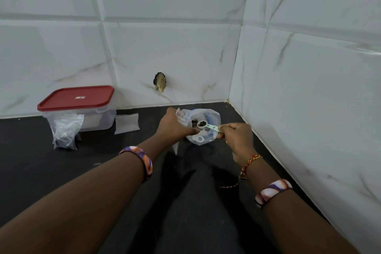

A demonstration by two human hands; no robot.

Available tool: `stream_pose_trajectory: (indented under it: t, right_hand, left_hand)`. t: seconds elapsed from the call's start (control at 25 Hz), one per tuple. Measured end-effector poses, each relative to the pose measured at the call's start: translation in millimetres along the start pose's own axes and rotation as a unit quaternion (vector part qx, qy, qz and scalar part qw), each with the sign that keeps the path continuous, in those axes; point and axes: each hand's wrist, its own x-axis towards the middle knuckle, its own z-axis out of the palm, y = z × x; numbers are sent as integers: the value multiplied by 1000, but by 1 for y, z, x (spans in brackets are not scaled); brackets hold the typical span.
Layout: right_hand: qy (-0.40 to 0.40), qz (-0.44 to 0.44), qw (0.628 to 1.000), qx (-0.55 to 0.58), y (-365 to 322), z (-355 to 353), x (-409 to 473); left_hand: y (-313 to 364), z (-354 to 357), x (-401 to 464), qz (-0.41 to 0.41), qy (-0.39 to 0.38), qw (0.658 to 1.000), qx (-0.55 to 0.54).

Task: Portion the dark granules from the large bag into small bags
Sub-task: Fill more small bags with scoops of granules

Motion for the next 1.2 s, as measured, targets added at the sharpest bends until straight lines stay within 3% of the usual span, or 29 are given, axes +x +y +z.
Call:
stream_pose_trajectory:
  t: [0.32, 0.44, 0.6, 0.72, 0.8, 0.96, 1.04, 1.08, 1.2]
  right_hand:
    - [-41, -68, 995, 64, -34, -24, -42]
    - [-56, -176, 982, -37, -51, -18, -55]
    - [-16, -377, 893, -245, -53, -8, -64]
    - [38, -493, 776, -391, -52, -5, -66]
    - [71, -542, 718, -431, -49, -5, -68]
    - [53, -533, 752, -385, -51, -2, -61]
    - [99, -554, 735, -379, -51, -1, -54]
    - [97, -538, 759, -353, -53, -1, -52]
    - [36, -366, 915, -167, -53, 2, -44]
  left_hand:
    - [-8, -12, -22, 71, -1, 991, 114]
    - [-2, -12, -24, 101, 6, 988, 114]
    - [8, -12, -24, 96, 2, 995, 29]
    - [8, -9, -21, 102, -3, 995, -6]
    - [8, -9, -20, 103, -7, 994, -29]
    - [13, -9, -20, 116, -12, 990, -78]
    - [17, -10, -18, 99, -5, 989, -109]
    - [17, -11, -16, 88, -5, 989, -122]
    - [13, -11, -12, 73, -10, 987, -146]
